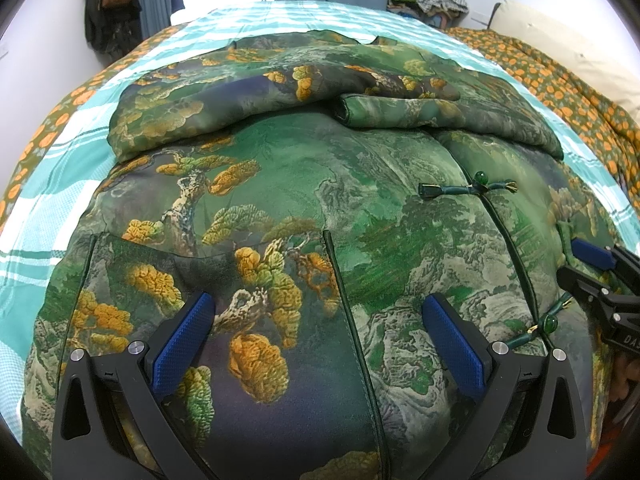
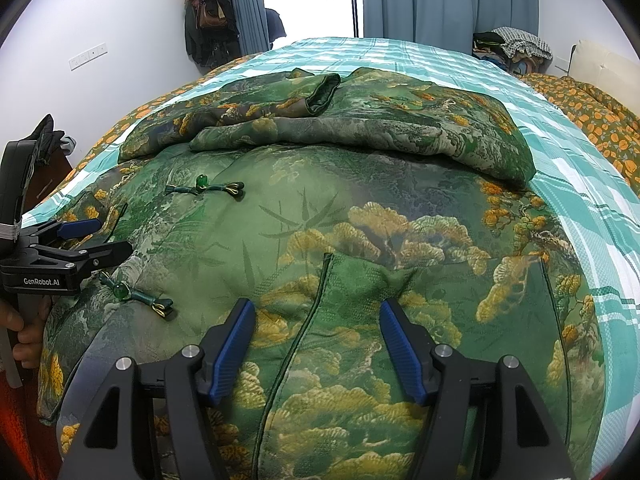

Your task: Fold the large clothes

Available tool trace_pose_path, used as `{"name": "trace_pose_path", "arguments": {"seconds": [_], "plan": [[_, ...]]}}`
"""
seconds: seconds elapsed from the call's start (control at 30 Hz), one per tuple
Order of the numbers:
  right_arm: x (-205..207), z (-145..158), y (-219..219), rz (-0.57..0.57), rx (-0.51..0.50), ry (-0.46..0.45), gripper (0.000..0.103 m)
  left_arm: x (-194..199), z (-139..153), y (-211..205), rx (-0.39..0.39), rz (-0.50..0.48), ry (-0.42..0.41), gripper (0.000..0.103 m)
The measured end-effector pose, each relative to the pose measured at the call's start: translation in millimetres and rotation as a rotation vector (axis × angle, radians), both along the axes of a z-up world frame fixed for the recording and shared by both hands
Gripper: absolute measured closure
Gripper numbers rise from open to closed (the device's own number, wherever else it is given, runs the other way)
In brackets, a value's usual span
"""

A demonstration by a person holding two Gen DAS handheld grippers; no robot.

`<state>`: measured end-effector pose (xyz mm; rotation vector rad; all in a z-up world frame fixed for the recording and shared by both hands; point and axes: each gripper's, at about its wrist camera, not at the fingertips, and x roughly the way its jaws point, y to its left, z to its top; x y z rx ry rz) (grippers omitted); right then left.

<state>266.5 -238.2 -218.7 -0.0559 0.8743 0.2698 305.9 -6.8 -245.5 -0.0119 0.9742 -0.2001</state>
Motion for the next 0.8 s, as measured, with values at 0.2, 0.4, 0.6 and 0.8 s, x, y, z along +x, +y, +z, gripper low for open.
{"name": "trace_pose_path", "arguments": {"seconds": [0.2,0.4,0.6,0.8], "plan": [[-1,0,1,-0.001,-0.002,-0.002,0.036,0,0,2,0.001,0.0,0.002,0.001],[-1,0,-1,-0.003,-0.003,-0.002,0.037,-4,2,8,0.006,0.004,0.009,0.001],[-2,0,0,-0.002,-0.003,-0.002,0.037,-7,4,9,0.016,0.005,0.015,0.001],[-1,1,-1,-0.003,-0.002,0.005,0.037,-11,8,11,0.021,0.002,0.047,0.001]]}}
